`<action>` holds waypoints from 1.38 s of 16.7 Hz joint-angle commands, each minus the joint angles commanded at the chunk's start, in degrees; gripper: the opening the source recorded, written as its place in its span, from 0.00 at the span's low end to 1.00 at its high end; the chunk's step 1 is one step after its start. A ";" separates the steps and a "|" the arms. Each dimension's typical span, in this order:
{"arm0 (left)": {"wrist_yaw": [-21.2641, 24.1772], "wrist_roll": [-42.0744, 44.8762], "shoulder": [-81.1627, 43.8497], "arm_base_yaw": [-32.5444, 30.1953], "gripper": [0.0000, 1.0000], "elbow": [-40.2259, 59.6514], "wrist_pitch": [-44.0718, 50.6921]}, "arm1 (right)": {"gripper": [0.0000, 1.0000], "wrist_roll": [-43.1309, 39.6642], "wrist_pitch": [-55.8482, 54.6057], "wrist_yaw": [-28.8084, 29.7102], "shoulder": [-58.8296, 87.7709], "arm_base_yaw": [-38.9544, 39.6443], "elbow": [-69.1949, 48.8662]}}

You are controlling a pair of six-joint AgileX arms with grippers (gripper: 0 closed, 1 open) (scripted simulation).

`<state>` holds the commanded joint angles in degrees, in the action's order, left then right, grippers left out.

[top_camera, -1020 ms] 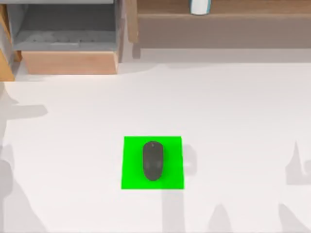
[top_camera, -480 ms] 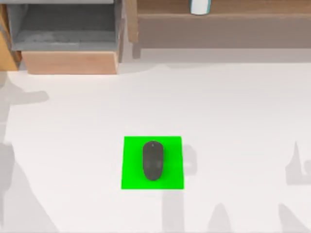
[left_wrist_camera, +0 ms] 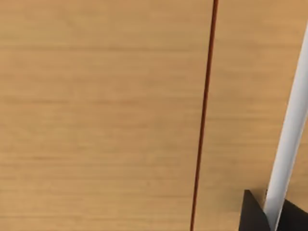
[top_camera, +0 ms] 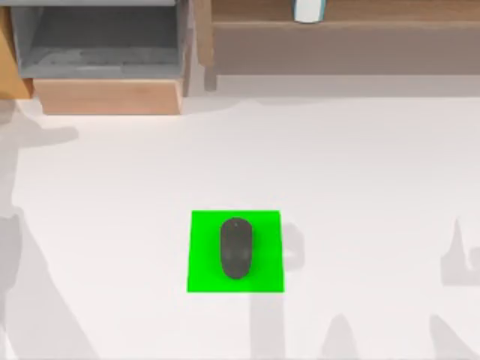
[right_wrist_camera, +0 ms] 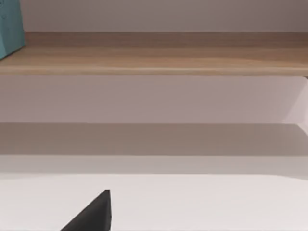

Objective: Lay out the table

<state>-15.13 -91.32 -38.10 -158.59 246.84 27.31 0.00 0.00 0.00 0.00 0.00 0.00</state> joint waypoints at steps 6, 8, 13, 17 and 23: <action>0.00 0.00 0.00 0.00 0.38 0.00 0.00 | 1.00 0.00 0.00 0.00 0.00 0.00 0.00; 0.00 0.00 0.00 0.00 0.53 0.00 0.00 | 1.00 0.00 0.00 0.00 0.00 0.00 0.00; 0.00 0.00 0.00 0.00 0.90 0.00 0.00 | 1.00 0.00 0.00 0.00 0.00 0.00 0.00; 0.00 0.00 0.00 0.00 1.00 0.00 0.00 | 1.00 0.00 0.00 0.00 0.00 0.00 0.00; -0.15 -0.30 0.71 0.40 1.00 1.35 -0.49 | 1.00 0.00 0.00 0.00 0.00 0.00 0.00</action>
<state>-15.28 -91.62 -37.39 -158.19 248.19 26.83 0.00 0.00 0.00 0.00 0.00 0.00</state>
